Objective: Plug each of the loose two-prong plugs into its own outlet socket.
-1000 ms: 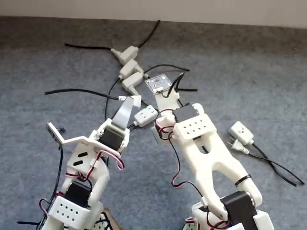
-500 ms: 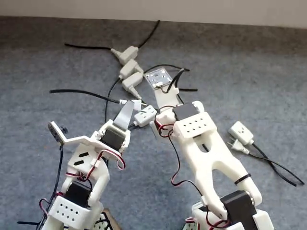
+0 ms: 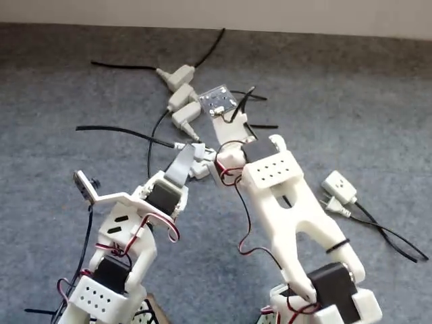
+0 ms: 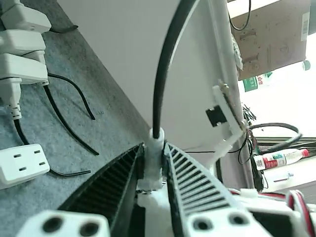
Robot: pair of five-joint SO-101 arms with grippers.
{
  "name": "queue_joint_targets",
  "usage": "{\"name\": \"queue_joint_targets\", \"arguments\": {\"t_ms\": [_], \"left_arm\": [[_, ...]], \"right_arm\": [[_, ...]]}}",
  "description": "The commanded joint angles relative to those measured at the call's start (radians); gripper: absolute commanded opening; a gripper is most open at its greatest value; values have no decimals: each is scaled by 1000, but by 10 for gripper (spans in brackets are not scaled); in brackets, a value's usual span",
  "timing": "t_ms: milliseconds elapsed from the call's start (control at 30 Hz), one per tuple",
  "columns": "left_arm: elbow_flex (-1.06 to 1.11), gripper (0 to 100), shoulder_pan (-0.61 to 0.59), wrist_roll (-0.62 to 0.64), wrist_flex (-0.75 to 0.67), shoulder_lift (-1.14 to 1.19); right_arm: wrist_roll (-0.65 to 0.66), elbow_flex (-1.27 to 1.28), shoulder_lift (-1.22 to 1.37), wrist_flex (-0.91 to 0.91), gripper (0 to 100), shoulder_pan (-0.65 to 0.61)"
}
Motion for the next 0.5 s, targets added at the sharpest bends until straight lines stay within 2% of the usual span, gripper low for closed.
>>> {"name": "queue_joint_targets", "arguments": {"t_ms": [0, 167, 467], "left_arm": [[18, 7, 64, 0, 5, -13], [18, 7, 67, 0, 5, -13], [18, 7, 105, 0, 64, -13]], "right_arm": [[9, -104, 77, -15, 33, -8], [9, -186, 189, -8, 33, -2], [14, -271, 200, -8, 33, -2]]}}
